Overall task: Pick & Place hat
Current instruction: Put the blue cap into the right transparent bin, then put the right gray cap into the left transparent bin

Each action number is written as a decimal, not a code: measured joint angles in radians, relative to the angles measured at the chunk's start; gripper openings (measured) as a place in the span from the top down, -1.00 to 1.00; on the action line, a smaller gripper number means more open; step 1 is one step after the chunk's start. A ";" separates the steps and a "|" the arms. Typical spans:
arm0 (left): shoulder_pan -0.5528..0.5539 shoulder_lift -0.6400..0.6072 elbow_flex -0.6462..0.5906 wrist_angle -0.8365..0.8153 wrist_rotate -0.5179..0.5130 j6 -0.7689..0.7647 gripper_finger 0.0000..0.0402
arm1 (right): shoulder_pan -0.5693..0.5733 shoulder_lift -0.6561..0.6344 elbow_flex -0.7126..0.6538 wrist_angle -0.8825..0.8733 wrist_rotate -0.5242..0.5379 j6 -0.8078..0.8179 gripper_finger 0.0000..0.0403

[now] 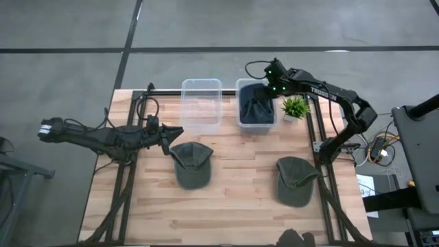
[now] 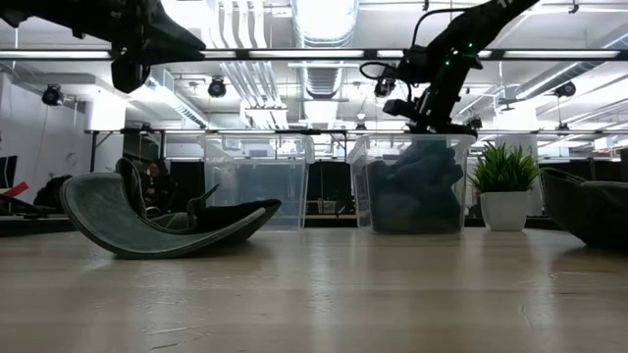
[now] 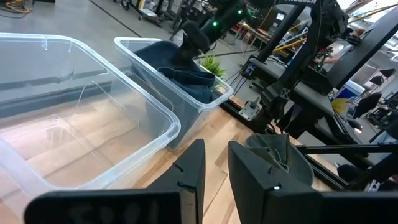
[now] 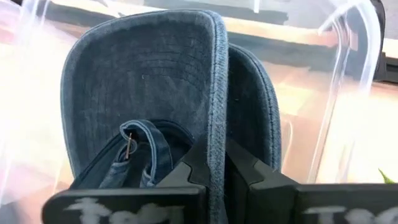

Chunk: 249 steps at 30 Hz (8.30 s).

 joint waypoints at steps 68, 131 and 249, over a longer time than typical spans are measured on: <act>0.000 0.002 -0.001 -0.003 0.075 -0.017 0.69 | 0.238 -0.241 0.187 -0.161 0.153 -0.264 0.85; 0.000 0.062 -0.005 -0.013 0.164 -0.084 0.69 | 1.593 -0.467 -0.400 -0.430 -0.169 1.719 0.08; 0.002 0.168 -0.003 0.518 0.176 -0.103 0.69 | 0.879 -0.013 0.471 -0.010 0.694 0.017 0.94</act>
